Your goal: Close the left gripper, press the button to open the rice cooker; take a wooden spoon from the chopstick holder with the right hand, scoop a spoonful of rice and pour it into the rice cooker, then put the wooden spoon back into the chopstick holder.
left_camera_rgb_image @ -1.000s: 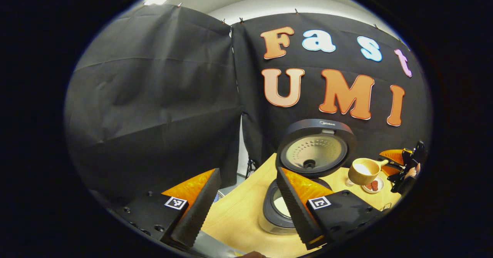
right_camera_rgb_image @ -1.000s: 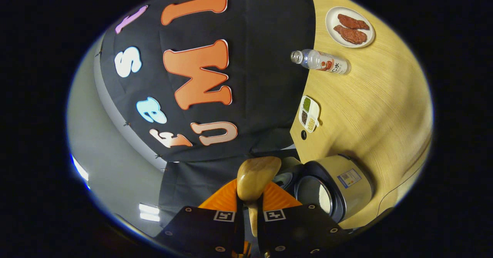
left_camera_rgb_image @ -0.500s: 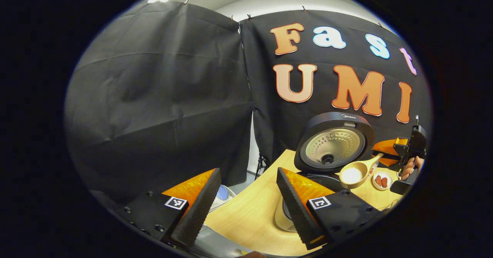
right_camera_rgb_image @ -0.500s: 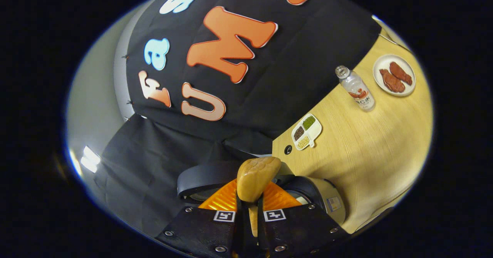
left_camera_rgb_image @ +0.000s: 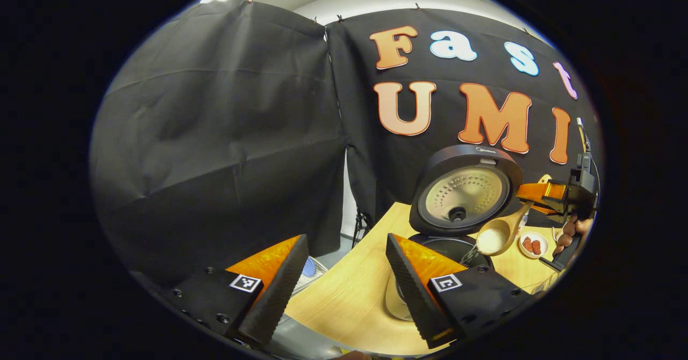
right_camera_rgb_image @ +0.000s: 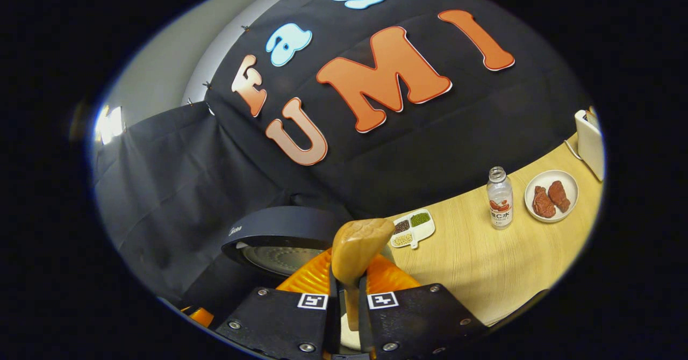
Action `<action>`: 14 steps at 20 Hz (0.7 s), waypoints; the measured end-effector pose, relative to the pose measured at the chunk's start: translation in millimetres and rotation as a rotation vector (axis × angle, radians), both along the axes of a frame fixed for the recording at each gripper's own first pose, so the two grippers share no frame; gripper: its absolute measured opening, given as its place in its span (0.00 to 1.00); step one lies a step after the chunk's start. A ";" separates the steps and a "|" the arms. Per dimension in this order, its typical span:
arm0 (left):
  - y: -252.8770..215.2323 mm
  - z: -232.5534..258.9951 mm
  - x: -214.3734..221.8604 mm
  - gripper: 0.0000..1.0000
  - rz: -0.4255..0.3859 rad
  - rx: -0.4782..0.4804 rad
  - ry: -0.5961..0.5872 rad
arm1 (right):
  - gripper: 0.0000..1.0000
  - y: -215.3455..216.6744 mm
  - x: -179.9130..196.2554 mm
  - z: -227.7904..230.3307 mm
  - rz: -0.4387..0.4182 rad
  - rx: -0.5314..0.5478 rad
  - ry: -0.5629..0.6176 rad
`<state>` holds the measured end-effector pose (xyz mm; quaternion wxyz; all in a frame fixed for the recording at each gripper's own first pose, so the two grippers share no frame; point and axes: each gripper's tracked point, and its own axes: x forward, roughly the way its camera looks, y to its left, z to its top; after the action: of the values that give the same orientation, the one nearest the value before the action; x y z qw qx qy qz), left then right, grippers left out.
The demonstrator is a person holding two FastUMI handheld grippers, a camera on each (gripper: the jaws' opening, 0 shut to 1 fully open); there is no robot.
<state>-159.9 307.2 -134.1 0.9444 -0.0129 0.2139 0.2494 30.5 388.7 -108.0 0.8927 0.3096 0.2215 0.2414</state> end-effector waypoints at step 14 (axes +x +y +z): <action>0.7 -11.6 -4.0 0.99 -0.030 -0.021 0.027 | 0.12 28.6 -32.5 25.1 0.013 -0.198 -0.259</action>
<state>-163.8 307.8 -145.7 0.9448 -0.0163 0.2295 0.2331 -2.0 417.3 -82.8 0.9383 0.1851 0.1293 0.2619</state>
